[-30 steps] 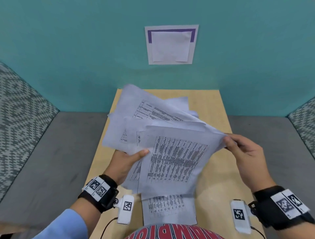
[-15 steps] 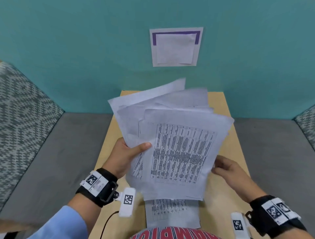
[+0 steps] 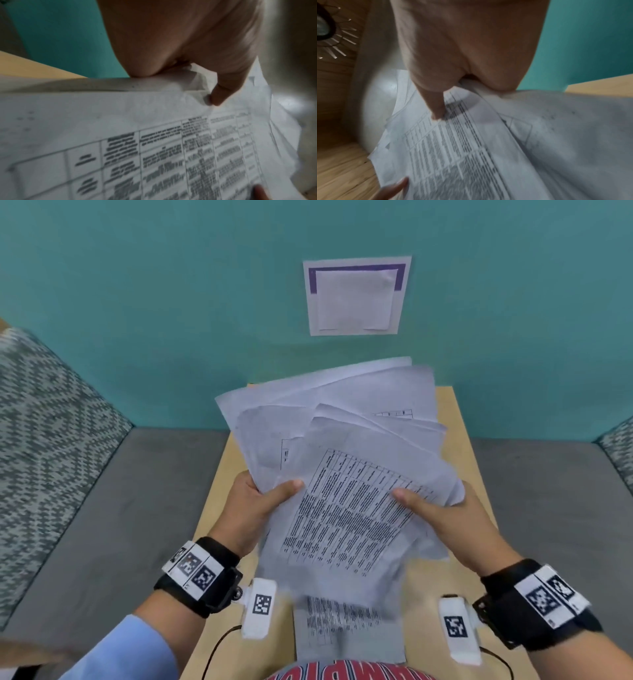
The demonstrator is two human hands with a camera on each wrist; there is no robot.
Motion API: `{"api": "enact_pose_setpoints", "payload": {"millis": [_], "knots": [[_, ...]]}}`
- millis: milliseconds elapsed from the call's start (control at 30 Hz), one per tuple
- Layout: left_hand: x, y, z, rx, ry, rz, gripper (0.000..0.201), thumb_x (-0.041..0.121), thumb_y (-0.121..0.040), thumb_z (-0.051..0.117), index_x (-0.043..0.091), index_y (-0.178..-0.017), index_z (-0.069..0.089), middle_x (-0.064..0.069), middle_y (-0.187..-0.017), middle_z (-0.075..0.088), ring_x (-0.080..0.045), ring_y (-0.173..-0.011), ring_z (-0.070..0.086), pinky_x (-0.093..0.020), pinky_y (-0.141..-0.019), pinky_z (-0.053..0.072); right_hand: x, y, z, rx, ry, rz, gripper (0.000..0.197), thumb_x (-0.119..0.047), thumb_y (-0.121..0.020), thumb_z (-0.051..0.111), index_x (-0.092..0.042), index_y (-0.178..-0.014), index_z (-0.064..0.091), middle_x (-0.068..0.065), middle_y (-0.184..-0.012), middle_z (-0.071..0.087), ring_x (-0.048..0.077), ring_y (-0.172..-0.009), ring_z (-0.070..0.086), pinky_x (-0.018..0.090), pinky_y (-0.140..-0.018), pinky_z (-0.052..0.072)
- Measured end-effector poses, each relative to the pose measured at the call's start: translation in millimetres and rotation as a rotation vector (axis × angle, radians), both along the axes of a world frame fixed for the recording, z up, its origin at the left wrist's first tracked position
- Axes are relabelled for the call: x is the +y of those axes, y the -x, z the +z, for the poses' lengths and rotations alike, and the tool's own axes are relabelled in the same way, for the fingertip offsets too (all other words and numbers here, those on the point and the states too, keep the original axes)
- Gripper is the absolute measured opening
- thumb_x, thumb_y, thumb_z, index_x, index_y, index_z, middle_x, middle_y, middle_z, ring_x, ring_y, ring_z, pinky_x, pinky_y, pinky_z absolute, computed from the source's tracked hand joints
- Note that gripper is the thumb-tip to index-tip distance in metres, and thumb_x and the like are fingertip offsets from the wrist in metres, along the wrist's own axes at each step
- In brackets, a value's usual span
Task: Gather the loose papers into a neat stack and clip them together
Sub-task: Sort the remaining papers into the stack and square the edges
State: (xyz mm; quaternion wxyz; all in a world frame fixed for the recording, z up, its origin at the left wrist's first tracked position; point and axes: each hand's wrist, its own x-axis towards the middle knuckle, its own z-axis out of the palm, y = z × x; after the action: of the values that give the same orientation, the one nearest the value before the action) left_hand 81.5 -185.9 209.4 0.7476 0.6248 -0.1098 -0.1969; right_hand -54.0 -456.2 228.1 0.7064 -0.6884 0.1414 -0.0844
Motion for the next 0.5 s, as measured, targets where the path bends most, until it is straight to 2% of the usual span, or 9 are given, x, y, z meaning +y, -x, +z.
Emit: {"api": "enact_pose_setpoints", "payload": {"millis": [67, 133, 200, 233, 300, 333, 400, 467, 500], "knots": [[-2.6, 5.3, -5.3, -0.071, -0.039, 0.042, 0.023, 0.01, -0.088, 0.077, 0.017, -0.109, 0.082, -0.01, -0.114, 0.083, -0.027, -0.106, 0.08, -0.037, -0.091, 0.066, 7.0, 2.5, -1.0, -0.088, 0.047, -0.139, 0.011, -0.012, -0.09, 0.075, -0.013, -0.1, 0.079, -0.006, -0.094, 0.084, 0.008, -0.089, 0.079, 0.02, -0.078, 0.062], [-4.5, 9.9, -22.1, -0.17, -0.163, 0.063, 0.021, 0.012, -0.09, 0.08, 0.019, -0.111, 0.08, 0.001, -0.114, 0.084, -0.013, -0.107, 0.079, -0.025, -0.093, 0.062, 14.4, 7.1, -10.7, -0.151, 0.114, -0.255, 0.02, -0.029, -0.086, 0.074, -0.01, -0.081, 0.074, -0.012, -0.072, 0.078, -0.001, -0.067, 0.069, 0.011, -0.064, 0.053], [-8.9, 12.8, -46.4, -0.165, -0.362, 0.04, 0.022, 0.031, -0.087, 0.087, 0.02, -0.102, 0.075, 0.012, -0.102, 0.081, -0.004, -0.092, 0.076, -0.018, -0.089, 0.057, 20.0, 11.5, -30.6, -0.138, 0.18, -0.24, 0.02, -0.033, -0.085, 0.072, -0.014, -0.086, 0.075, -0.014, -0.079, 0.078, -0.002, -0.072, 0.067, 0.011, -0.068, 0.052], [-9.8, 13.8, -61.3, -0.13, -0.455, 0.002, 0.026, 0.041, -0.085, 0.087, 0.022, -0.089, 0.07, 0.015, -0.086, 0.075, -0.003, -0.076, 0.072, -0.016, -0.081, 0.054, 21.7, 13.6, -44.8, -0.092, 0.201, -0.183, 0.014, -0.03, -0.086, 0.074, -0.02, -0.095, 0.076, -0.016, -0.09, 0.081, -0.004, -0.081, 0.071, 0.012, -0.075, 0.053], [-12.9, 19.2, -85.2, -0.035, -0.606, -0.068, 0.046, 0.04, -0.09, 0.082, 0.027, -0.059, 0.051, 0.019, -0.047, 0.049, 0.0, -0.039, 0.046, -0.015, -0.051, 0.04, 21.6, 20.5, -76.5, 0.041, 0.214, -0.059, 0.02, -0.023, -0.087, 0.079, -0.034, -0.104, 0.075, -0.02, -0.1, 0.08, -0.005, -0.093, 0.073, 0.018, -0.084, 0.055], [-15.4, 22.2, -92.1, -0.027, -0.652, -0.075, 0.059, 0.036, -0.093, 0.081, 0.026, -0.051, 0.041, 0.015, -0.037, 0.036, -0.002, -0.033, 0.033, -0.02, -0.045, 0.03, 20.7, 22.9, -88.7, 0.097, 0.226, -0.031, 0.023, -0.018, -0.089, 0.08, -0.035, -0.102, 0.075, -0.021, -0.099, 0.081, -0.004, -0.094, 0.074, 0.021, -0.084, 0.055], [-15.7, 22.1, -103.0, -0.02, -0.65, -0.075, 0.063, 0.033, -0.091, 0.083, 0.023, -0.048, 0.039, 0.01, -0.036, 0.035, -0.005, -0.034, 0.029, -0.024, -0.046, 0.027, 16.9, 25.3, -107.3, 0.126, 0.262, -0.049, 0.021, -0.013, -0.09, 0.08, -0.033, -0.095, 0.078, -0.016, -0.093, 0.082, 0.005, -0.091, 0.077, 0.024, -0.08, 0.054], [-15.7, 20.8, -101.7, 0.007, -0.595, -0.034, 0.048, 0.039, -0.087, 0.086, 0.019, -0.055, 0.056, 0.0, -0.04, 0.049, -0.007, -0.04, 0.041, -0.021, -0.05, 0.036, 14.8, 24.6, -106.3, 0.107, 0.219, -0.156, 0.017, -0.016, -0.088, 0.081, -0.032, -0.094, 0.08, -0.012, -0.094, 0.083, 0.013, -0.095, 0.078, 0.028, -0.082, 0.058], [-15.4, 20.6, -98.2, 0.019, -0.532, -0.025, 0.044, 0.049, -0.082, 0.088, 0.012, -0.07, 0.067, -0.014, -0.049, 0.057, -0.011, -0.047, 0.049, -0.022, -0.057, 0.041, 13.9, 23.3, -101.9, 0.073, 0.183, -0.205, 0.018, -0.015, -0.087, 0.081, -0.031, -0.095, 0.08, -0.014, -0.095, 0.083, 0.009, -0.095, 0.078, 0.027, -0.085, 0.059]]}}
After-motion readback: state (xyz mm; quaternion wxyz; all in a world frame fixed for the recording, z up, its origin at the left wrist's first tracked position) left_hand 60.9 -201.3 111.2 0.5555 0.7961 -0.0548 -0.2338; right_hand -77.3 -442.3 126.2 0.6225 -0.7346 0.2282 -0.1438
